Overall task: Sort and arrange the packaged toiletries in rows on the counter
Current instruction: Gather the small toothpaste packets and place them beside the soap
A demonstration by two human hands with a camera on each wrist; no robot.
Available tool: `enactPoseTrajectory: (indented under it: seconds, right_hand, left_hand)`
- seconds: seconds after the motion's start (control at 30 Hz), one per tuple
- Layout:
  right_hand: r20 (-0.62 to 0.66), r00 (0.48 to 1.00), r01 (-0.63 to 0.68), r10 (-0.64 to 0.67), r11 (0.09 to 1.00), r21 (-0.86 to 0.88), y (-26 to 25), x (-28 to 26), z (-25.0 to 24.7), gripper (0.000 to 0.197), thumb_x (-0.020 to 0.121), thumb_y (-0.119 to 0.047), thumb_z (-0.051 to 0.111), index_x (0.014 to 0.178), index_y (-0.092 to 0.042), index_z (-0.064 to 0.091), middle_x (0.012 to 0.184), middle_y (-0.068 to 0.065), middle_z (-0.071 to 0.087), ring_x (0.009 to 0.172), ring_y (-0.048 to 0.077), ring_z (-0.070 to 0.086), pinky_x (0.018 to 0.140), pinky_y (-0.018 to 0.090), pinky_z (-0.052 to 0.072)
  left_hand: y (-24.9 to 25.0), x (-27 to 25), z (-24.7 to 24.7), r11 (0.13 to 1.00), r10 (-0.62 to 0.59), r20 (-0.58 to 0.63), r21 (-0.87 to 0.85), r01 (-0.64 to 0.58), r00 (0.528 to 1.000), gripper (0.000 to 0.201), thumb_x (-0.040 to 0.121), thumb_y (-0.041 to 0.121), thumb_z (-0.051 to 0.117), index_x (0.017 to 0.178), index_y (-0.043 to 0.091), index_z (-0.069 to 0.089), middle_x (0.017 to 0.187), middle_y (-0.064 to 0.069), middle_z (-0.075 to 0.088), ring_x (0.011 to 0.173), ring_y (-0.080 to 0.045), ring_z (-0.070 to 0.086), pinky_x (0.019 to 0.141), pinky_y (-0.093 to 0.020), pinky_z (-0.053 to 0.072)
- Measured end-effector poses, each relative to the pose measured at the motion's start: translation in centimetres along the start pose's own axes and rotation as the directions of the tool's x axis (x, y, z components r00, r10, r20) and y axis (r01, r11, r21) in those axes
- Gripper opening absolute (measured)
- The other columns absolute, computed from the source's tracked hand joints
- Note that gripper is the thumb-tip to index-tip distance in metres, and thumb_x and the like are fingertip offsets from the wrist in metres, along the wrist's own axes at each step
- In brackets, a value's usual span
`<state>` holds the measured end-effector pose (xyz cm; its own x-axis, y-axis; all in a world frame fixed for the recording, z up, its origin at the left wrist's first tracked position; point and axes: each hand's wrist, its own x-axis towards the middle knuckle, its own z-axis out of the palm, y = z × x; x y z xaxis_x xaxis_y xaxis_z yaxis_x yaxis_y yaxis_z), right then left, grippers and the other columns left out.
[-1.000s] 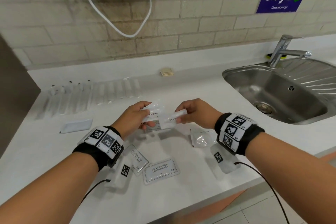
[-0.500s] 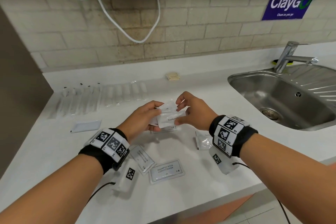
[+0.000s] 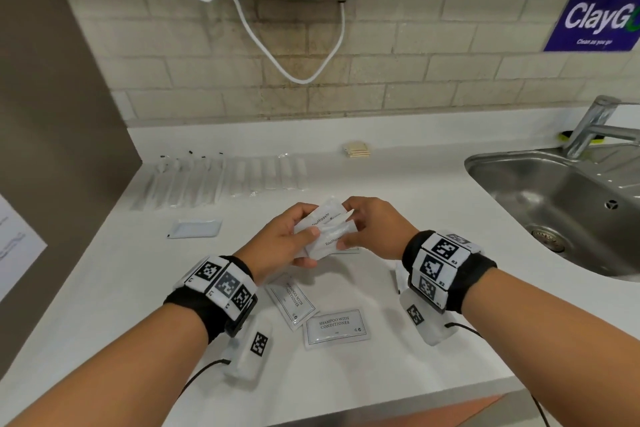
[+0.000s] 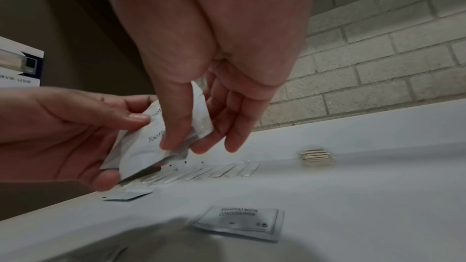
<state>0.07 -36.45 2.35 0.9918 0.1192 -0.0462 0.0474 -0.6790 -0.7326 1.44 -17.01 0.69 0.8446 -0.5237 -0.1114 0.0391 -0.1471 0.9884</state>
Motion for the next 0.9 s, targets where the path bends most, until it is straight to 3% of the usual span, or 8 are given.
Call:
enactPoseTrajectory:
  seconds: [0.17, 0.23, 0.37, 0.43, 0.57, 0.7, 0.8, 0.9]
  right_hand:
    - [0.028, 0.999, 0.038, -0.037, 0.999, -0.019, -0.6, 1.1, 1.2, 0.053, 0.069, -0.010, 0.080, 0.111, -0.021, 0.050, 0.072, -0.004, 0.061, 0.058, 0.006, 0.051, 0.056, 0.017, 0.037]
    - [0.064, 0.996, 0.059, -0.057, 0.998, -0.030, -0.9, 1.5, 1.9, 0.051, 0.070, -0.010, 0.080, 0.110, -0.022, 0.050, 0.071, -0.006, 0.058, 0.058, 0.005, 0.050, 0.055, 0.016, 0.036]
    - [0.186, 0.975, 0.141, -0.122, 0.986, -0.087, -2.0, 2.3, 3.4, 0.044, 0.072, -0.014, 0.080, 0.107, -0.023, 0.054, 0.081, -0.004, 0.057, 0.064, 0.006, 0.049, 0.057, 0.018, 0.037]
    - [0.237, 0.961, 0.167, -0.145, 0.983, -0.073, -3.2, 2.9, 3.7, 0.041, 0.074, -0.014, 0.079, 0.103, -0.023, 0.052, 0.084, -0.003, 0.057, 0.068, 0.009, 0.052, 0.059, 0.021, 0.043]
    - [0.217, 0.951, 0.237, -0.219, 0.970, -0.059, -5.7, 4.2, 4.4, 0.044, 0.075, -0.018, 0.080, 0.109, -0.014, 0.052, 0.103, 0.004, 0.059, 0.086, 0.023, 0.058, 0.080, 0.036, 0.051]
    - [0.292, 0.881, 0.398, -0.371, 0.916, -0.038, -7.6, 4.4, 5.1, 0.095, 0.073, -0.008, 0.078, 0.146, -0.027, 0.022, 0.143, -0.003, 0.034, 0.122, 0.013, 0.045, 0.093, 0.023, 0.044]
    - [0.347, 0.835, 0.504, -0.428, 0.847, -0.168, -8.4, 4.8, 5.5, 0.088, 0.073, 0.004, 0.070, 0.144, -0.029, 0.030, 0.132, -0.002, 0.036, 0.112, 0.016, 0.050, 0.084, 0.021, 0.048]
    - [0.286, 0.866, 0.476, -0.411, 0.852, -0.218, -8.9, 5.5, 5.5, 0.064, 0.080, 0.004, 0.062, 0.135, -0.022, 0.044, 0.120, 0.002, 0.042, 0.104, 0.024, 0.055, 0.089, 0.036, 0.050]
  left_hand:
    - [-0.4, -1.1, -0.8, 0.993, -0.114, 0.009, 0.041, 0.114, 0.993, 0.025, 0.093, 0.027, 0.059, 0.117, 0.021, 0.054, 0.117, -0.013, 0.060, 0.090, -0.039, 0.063, 0.085, -0.059, 0.054]
    - [-0.6, -1.6, -1.2, 0.989, -0.133, -0.002, 0.062, 0.133, 0.991, 0.023, 0.095, 0.026, 0.056, 0.118, 0.021, 0.053, 0.111, -0.012, 0.061, 0.085, -0.037, 0.065, 0.084, -0.060, 0.053]
    - [-0.7, -2.6, -2.3, 0.980, -0.143, -0.012, 0.138, 0.144, 0.990, 0.015, 0.100, 0.019, 0.049, 0.112, 0.010, 0.050, 0.088, -0.007, 0.065, 0.063, -0.015, 0.066, 0.065, -0.035, 0.056]
    - [-0.3, -3.2, -3.2, 0.972, -0.144, -0.028, 0.184, 0.147, 0.989, 0.013, 0.100, 0.019, 0.047, 0.103, 0.007, 0.052, 0.084, -0.007, 0.059, 0.066, -0.013, 0.059, 0.059, -0.020, 0.048]
    - [0.6, -4.2, -5.8, 0.969, -0.145, -0.125, 0.184, 0.166, 0.982, 0.022, 0.100, 0.026, 0.045, 0.100, 0.012, 0.062, 0.088, -0.006, 0.063, 0.079, -0.017, 0.061, 0.067, -0.020, 0.045]
    - [1.1, -4.7, -7.6, 0.981, -0.154, -0.192, 0.088, 0.173, 0.969, 0.020, 0.100, 0.024, 0.046, 0.100, 0.015, 0.064, 0.093, -0.003, 0.067, 0.076, -0.017, 0.064, 0.071, -0.024, 0.049]
    - [1.3, -4.7, -8.5, 0.984, -0.161, -0.232, 0.037, 0.174, 0.959, 0.019, 0.098, 0.018, 0.046, 0.110, 0.013, 0.059, 0.098, -0.007, 0.068, 0.079, -0.021, 0.062, 0.073, -0.033, 0.047]
    - [1.6, -4.4, -8.8, 0.986, -0.160, -0.247, 0.016, 0.169, 0.956, 0.015, 0.096, 0.014, 0.045, 0.109, 0.014, 0.051, 0.096, -0.011, 0.068, 0.077, -0.021, 0.063, 0.066, -0.030, 0.044]
